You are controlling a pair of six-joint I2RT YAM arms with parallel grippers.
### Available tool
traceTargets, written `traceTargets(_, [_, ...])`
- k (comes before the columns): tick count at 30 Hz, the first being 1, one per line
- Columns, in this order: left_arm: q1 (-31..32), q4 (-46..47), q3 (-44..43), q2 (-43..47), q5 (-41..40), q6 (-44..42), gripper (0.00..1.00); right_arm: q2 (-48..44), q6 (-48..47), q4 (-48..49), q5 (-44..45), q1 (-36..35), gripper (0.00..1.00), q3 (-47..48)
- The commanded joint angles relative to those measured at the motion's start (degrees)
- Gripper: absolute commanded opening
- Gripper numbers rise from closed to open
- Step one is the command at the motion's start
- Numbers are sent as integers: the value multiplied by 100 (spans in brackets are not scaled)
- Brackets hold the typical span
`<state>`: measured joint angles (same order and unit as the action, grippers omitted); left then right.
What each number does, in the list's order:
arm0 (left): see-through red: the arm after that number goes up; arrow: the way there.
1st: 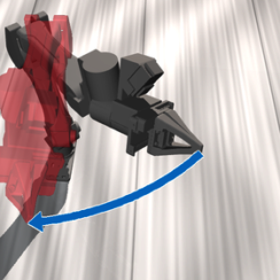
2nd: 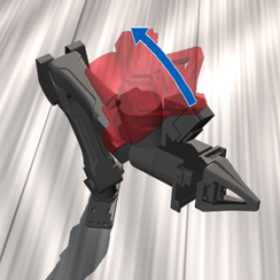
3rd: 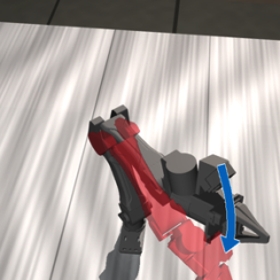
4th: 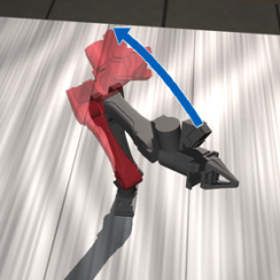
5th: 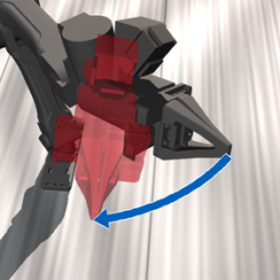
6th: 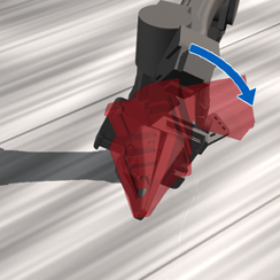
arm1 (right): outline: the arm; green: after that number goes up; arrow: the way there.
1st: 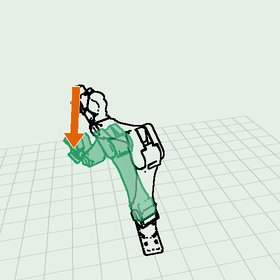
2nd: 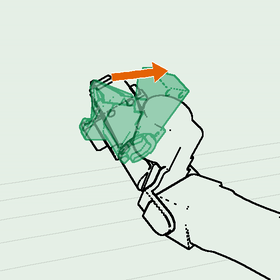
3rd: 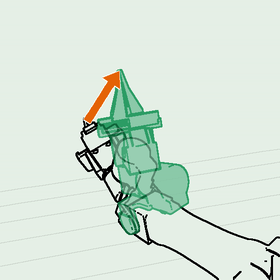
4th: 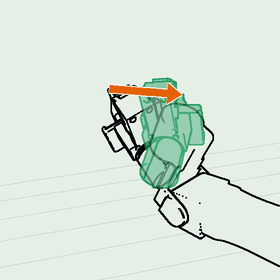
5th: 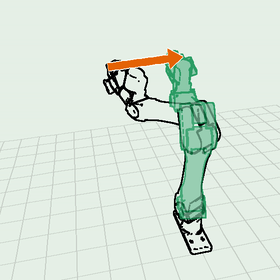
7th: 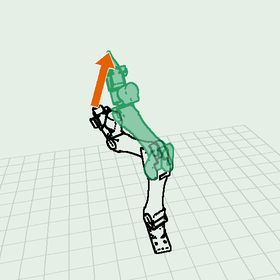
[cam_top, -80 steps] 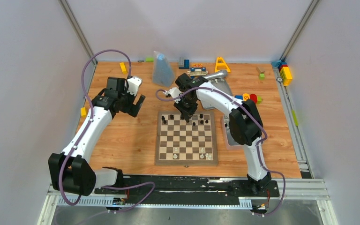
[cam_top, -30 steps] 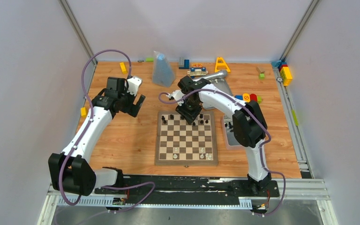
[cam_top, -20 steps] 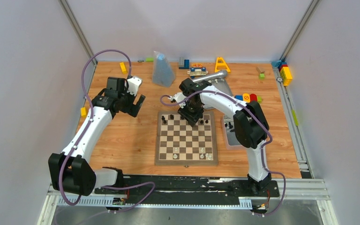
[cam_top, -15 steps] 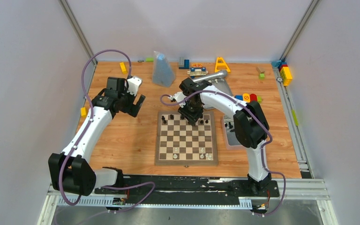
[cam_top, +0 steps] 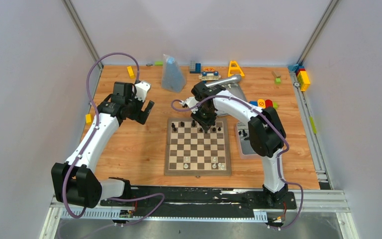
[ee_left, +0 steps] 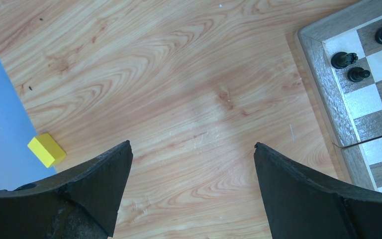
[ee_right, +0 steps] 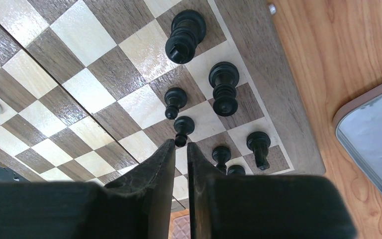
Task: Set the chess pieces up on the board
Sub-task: Adjust the chess piece on the chessboard, then pick up the chess piece from the storage box.
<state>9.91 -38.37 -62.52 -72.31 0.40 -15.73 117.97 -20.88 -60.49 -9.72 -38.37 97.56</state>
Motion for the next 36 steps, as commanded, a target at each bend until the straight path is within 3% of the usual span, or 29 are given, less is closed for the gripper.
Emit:
traceTargets(1, [-31,103,-70,114,56,-22,100,37,23,155,97,55,15,141])
traceTargets(16, [-31,102,-72,104,56,-18,100,32,40,160,190,84,13,131])
traceTargets(26, [-33,110,-72,93,63,-27,100,-367,133,165,69,137,44,106])
traceTargets(36, [-31,86,-85,111,103,-27,100,-2160,199,221,-474,1250,48,-1067])
